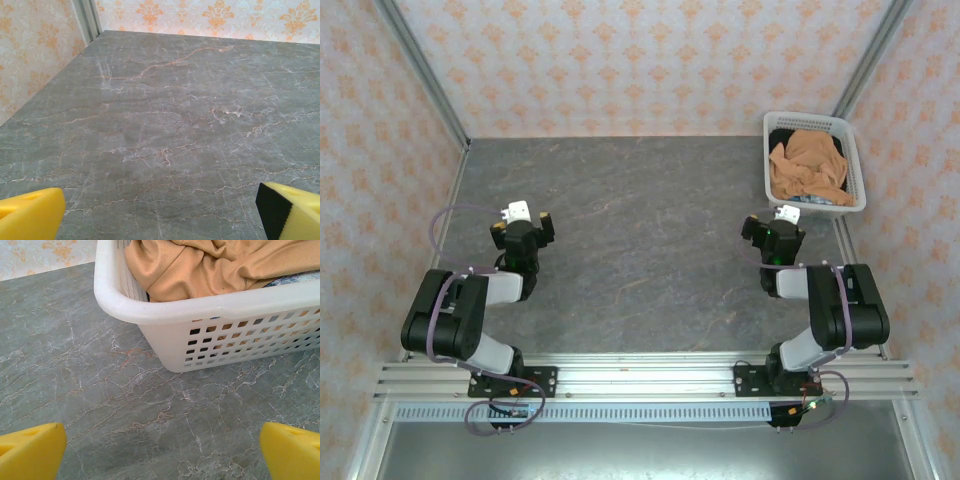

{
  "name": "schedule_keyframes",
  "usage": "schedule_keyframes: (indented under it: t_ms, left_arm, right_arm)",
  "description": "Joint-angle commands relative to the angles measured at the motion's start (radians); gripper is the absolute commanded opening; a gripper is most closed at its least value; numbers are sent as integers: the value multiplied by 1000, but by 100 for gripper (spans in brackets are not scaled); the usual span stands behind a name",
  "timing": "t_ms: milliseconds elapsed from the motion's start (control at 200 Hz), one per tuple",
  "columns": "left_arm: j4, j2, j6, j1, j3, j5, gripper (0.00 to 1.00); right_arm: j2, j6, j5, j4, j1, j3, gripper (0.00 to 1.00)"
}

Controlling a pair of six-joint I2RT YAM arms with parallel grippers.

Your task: Fold and stack the t-shirts

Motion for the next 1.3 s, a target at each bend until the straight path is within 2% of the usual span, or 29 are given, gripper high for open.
schedule_keyframes:
  t_ms: [0,666,716,756,841,906,971,1011,1026,1051,1081,1126,1161,1216,1296]
  left_arm:
    - [-15,5,21,-3,6,0,100]
    - [-14,5,23,-3,4,3,100]
    - [-37,-15,39,-2,16,44,100]
    - [-139,-56,54,-7,58,64,100]
    - [-354,-156,48,-31,151,-19,100]
    - [-329,-251,50,-58,160,-52,100]
    - [-295,-310,63,-88,208,-74,100]
    - [-453,-330,-56,-91,307,-122,100]
    - [-554,-333,-97,-87,362,-142,100]
    - [-769,-325,-244,-86,469,-193,100]
    - [-1035,-297,-385,-84,612,-250,100]
    - [-1309,-230,-559,-73,794,-325,100]
    - [-1389,-173,-588,-45,885,-251,100]
    - [-1449,-105,-620,-23,987,-124,100]
    - [-1388,-66,-604,-48,1034,30,100]
  right_arm:
    - [-4,-7,11,6,5,7,99]
    - [-20,-11,6,-2,6,8,99]
    - [-58,-9,50,-48,16,17,99]
    - [-106,-9,90,-111,28,38,99]
    - [-234,-29,175,-302,73,123,99]
    - [-331,-39,200,-353,103,186,99]
    - [-393,126,259,-564,102,363,99]
    - [-381,253,239,-816,78,518,99]
    - [-372,299,242,-923,73,581,99]
    - [-349,396,299,-1076,66,670,99]
    - [-315,473,337,-1161,49,731,100]
    - [-264,476,204,-1183,-13,785,100]
    - [-236,495,148,-1192,-48,812,100]
    - [-196,533,139,-1197,-71,841,98]
    - [-105,576,80,-1248,-113,917,94]
